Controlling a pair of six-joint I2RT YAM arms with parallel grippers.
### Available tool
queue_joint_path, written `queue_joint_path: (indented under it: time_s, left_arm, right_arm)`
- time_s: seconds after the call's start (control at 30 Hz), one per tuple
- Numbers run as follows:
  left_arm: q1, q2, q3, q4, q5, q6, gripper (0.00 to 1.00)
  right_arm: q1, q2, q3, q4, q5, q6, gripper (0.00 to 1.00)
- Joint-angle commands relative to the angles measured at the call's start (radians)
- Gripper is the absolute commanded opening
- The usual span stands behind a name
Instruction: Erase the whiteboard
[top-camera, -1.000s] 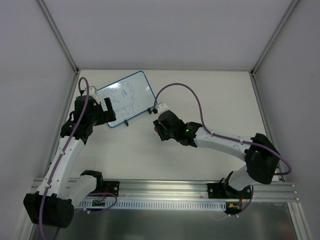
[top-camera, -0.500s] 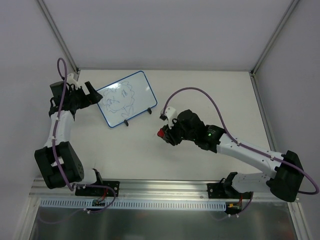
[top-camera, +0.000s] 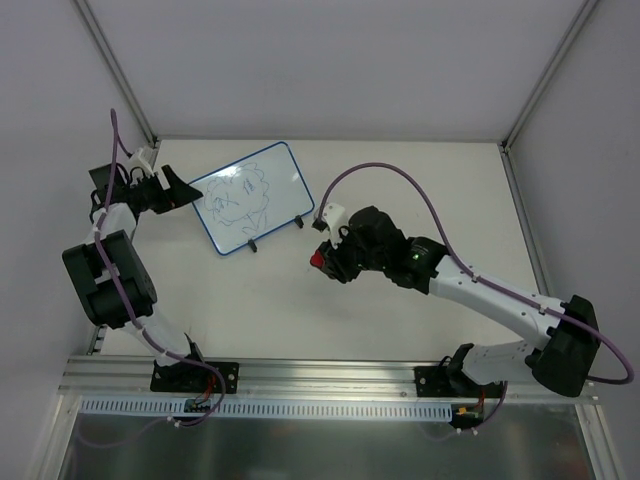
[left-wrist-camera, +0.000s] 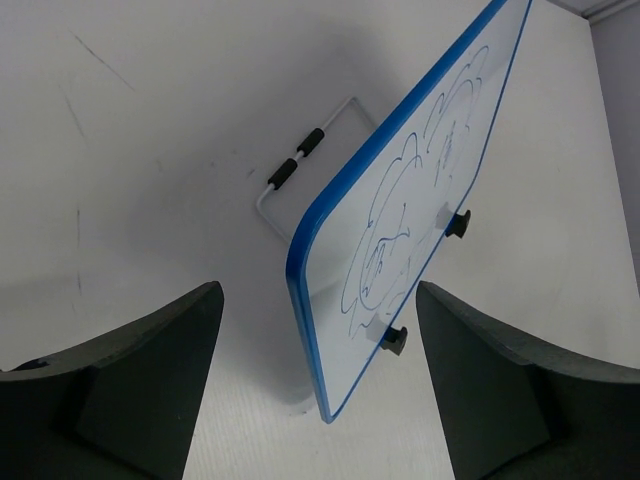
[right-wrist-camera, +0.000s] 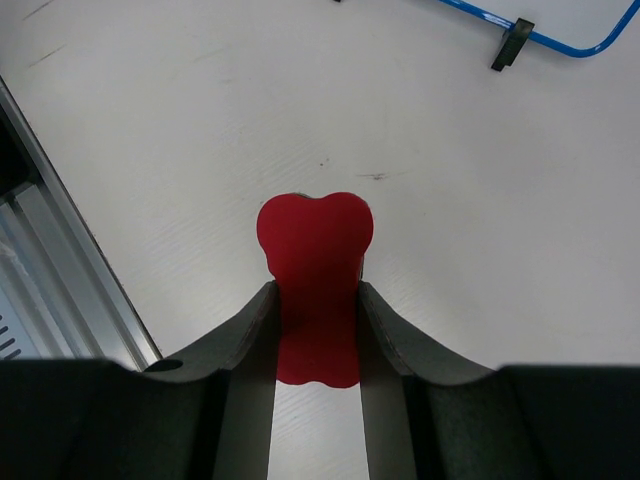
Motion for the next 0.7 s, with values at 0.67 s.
queue_joint_path:
  time_s: [0.67]
  left_arm:
    - [0.016, 0.171, 0.086, 0.210, 0.280, -0.024, 0.59]
  right_arm:
    - [-0.004, 0.109, 0.144, -0.065, -0.016, 0.007, 0.18]
